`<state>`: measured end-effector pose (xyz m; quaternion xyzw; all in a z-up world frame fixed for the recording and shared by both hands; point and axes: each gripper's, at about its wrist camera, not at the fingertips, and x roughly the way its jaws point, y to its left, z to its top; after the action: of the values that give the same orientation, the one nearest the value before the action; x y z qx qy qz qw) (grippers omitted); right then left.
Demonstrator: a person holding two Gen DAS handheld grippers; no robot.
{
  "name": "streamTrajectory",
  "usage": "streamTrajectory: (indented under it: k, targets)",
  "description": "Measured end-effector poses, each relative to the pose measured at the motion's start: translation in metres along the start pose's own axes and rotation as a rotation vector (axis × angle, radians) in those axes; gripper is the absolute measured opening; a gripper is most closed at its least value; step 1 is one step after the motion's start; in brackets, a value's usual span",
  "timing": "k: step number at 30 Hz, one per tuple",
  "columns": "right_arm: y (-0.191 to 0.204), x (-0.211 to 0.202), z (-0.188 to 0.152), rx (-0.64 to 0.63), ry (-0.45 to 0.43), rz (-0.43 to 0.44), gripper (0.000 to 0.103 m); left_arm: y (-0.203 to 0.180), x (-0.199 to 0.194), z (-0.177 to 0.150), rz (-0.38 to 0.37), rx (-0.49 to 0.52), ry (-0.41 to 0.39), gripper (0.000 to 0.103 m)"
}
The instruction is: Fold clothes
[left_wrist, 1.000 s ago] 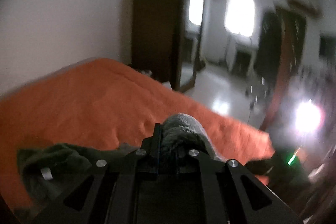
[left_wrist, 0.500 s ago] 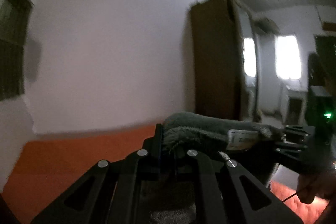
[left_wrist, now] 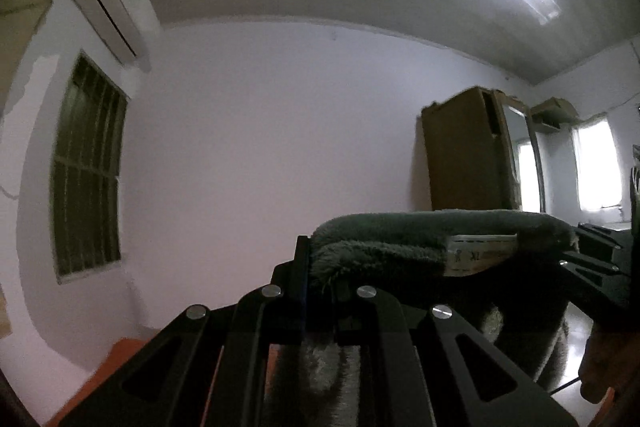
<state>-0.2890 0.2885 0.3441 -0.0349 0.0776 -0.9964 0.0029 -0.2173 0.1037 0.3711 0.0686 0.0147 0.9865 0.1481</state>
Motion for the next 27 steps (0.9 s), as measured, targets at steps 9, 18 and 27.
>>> streamTrajectory:
  k: [9, 18, 27]
  targets:
    - [-0.002, 0.008, 0.005, -0.022, 0.078, 0.015, 0.011, 0.006, 0.028, -0.021, 0.074, -0.003, 0.106, 0.008]
    - [0.005, 0.141, -0.163, 0.128, 0.54, 0.151, 0.011, 0.024, 0.157, -0.21, 0.221, 0.04, 0.523, 0.009]
    - [0.023, 0.234, -0.344, 0.224, 0.997, 0.29, 0.027, 0.061, 0.223, -0.405, 0.235, -0.1, 1.075, 0.026]
